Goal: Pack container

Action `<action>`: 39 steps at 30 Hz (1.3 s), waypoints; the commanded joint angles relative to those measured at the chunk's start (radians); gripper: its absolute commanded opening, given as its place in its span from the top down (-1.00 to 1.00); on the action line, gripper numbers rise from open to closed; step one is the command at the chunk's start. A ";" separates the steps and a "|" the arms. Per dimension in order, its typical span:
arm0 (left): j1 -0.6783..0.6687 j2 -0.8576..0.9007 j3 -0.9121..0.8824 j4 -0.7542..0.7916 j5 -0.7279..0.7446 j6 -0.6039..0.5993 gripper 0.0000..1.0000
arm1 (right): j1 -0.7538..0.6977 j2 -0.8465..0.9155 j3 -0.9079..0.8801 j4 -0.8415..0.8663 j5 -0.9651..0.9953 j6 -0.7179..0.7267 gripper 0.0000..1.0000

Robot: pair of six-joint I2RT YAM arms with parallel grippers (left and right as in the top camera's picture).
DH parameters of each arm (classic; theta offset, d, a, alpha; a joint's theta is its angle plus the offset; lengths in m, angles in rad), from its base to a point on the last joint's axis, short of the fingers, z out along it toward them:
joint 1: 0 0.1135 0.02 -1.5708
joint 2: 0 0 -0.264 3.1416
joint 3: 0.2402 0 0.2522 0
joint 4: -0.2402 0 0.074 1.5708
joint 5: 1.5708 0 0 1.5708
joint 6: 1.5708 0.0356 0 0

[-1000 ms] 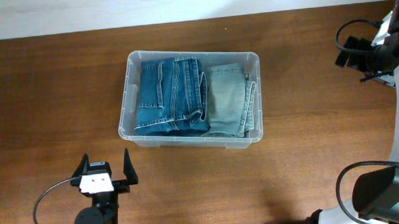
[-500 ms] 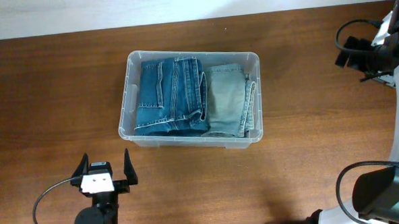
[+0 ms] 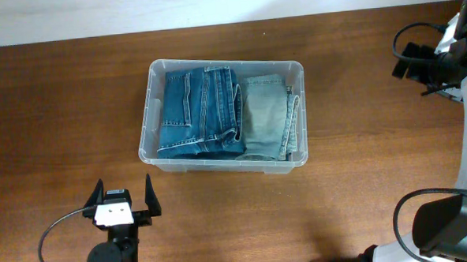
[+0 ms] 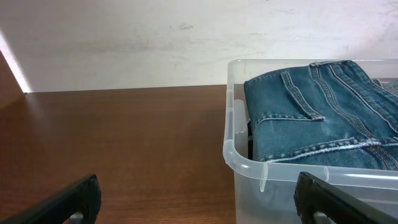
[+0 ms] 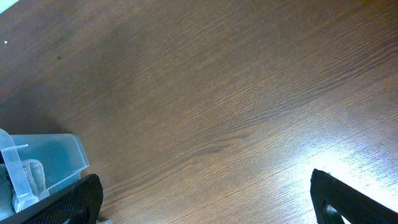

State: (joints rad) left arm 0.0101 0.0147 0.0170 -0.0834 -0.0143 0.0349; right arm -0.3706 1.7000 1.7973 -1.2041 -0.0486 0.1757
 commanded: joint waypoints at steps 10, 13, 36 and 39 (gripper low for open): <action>0.006 -0.010 -0.008 0.001 0.008 0.019 -0.99 | 0.003 -0.033 0.006 0.000 0.009 -0.007 -0.97; 0.006 -0.010 -0.008 0.001 0.008 0.019 -0.99 | 0.028 -0.101 0.006 0.000 0.008 -0.007 -0.97; 0.006 -0.010 -0.008 0.001 0.008 0.019 -0.99 | 0.566 -0.766 -0.040 -0.021 0.009 -0.007 -0.97; 0.006 -0.010 -0.008 0.001 0.008 0.019 -0.99 | 0.566 -0.878 -0.126 -0.019 0.010 -0.008 -0.97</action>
State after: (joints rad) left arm 0.0101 0.0147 0.0166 -0.0834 -0.0143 0.0383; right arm 0.1871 0.9047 1.7401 -1.2205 -0.0483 0.1753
